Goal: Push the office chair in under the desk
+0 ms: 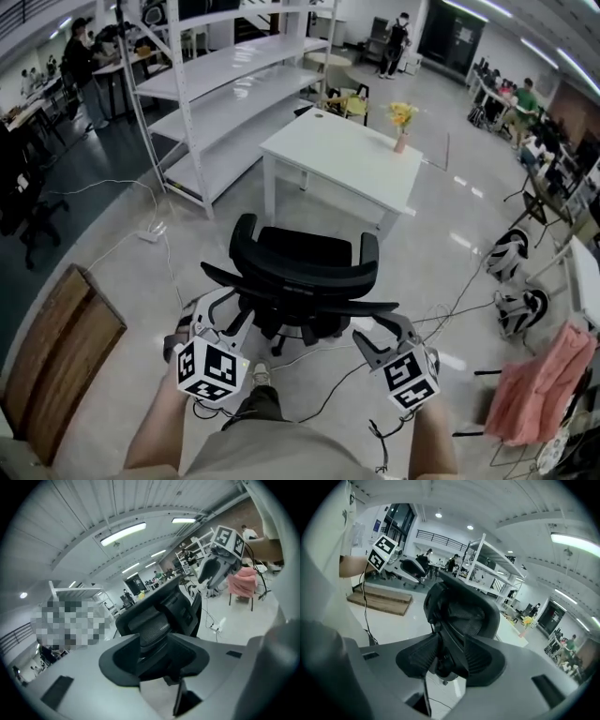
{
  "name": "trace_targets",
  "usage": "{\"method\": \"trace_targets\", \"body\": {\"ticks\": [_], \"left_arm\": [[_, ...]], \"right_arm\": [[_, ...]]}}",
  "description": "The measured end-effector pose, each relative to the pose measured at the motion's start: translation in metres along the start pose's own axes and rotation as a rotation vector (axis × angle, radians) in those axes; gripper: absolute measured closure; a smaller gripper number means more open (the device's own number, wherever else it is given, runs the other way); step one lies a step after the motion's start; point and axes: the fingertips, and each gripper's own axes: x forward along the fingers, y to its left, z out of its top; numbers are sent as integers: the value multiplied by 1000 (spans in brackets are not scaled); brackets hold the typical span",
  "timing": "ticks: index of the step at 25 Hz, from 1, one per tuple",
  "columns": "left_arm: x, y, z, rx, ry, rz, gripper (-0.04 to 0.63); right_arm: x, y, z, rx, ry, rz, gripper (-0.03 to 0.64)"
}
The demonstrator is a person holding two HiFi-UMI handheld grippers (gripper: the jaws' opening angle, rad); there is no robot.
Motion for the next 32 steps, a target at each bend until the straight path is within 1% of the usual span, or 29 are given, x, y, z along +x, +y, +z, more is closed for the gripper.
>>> {"method": "trace_targets", "body": {"ticks": [2,4,5,6,8,11,12,13,15,17,20,23,27,32], "left_arm": [[18,-1,-15,82,53,-43,394],[35,-2,-30,206,111,-67,388],[43,-4,-37,268,136,-83,388],[51,-6,-43,313,156,-104,388],[65,-7,-52,364,176,-148,387],[83,-8,-64,429,199,-199,387],[88,-9,-67,448,209,-220,393],[93,-11,-70,463,216,-243,417],[99,-14,-73,473,222,-297,433],[101,-17,-75,459,228,-351,448],[104,-20,-77,454,234,-401,449],[107,-18,-78,452,245,-428,449],[112,-10,-83,395,253,-461,437],[112,1,-90,360,234,-465,430]], "right_arm": [[18,-2,-12,-4,53,13,430],[31,-6,-19,-17,97,16,425],[36,-9,-21,-37,123,13,425],[40,-11,-23,-69,153,11,428],[51,-12,-27,-125,210,25,428],[67,-10,-35,-141,269,76,428],[72,-11,-39,-145,287,88,428],[76,-12,-43,-150,304,97,428],[83,-15,-47,-151,323,105,430],[90,-17,-50,-143,325,106,437],[97,-17,-54,-145,322,128,443],[102,-13,-54,-143,323,176,448],[109,-7,-49,-134,318,252,464],[112,2,-41,-125,310,279,476]]}}
